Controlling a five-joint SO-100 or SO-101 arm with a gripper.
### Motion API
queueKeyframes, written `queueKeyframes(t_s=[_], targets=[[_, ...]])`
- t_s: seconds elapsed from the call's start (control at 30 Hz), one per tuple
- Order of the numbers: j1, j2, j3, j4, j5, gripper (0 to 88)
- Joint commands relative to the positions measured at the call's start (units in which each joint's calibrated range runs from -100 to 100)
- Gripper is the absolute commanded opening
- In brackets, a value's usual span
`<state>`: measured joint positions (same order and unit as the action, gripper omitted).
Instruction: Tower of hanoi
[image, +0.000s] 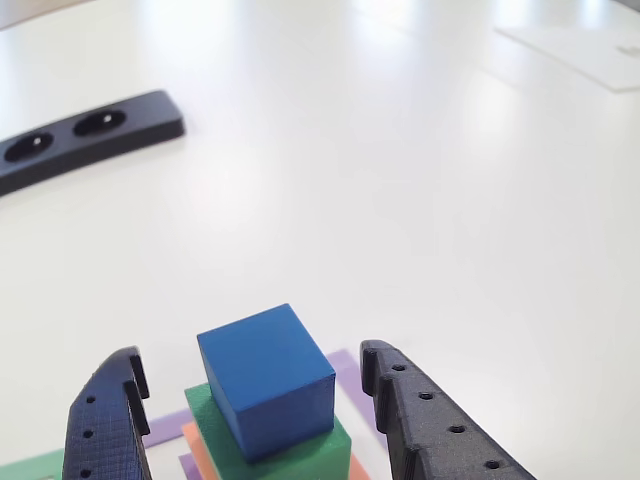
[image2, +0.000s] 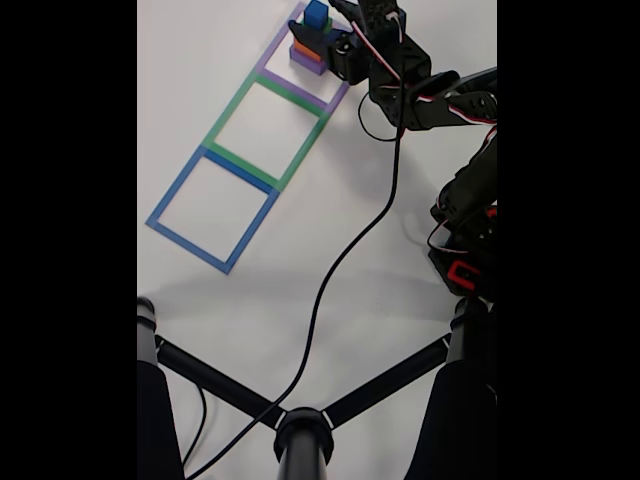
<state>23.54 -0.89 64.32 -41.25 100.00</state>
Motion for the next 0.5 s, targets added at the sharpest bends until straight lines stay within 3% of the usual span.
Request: queueKeyframes(t_s=[0.0, 0.47], targets=[[-1.2, -0.1, -2.5, -1.9, 0.0, 22.0], [-2.0, 0.3, -2.5, -2.7, 0.0, 16.2]])
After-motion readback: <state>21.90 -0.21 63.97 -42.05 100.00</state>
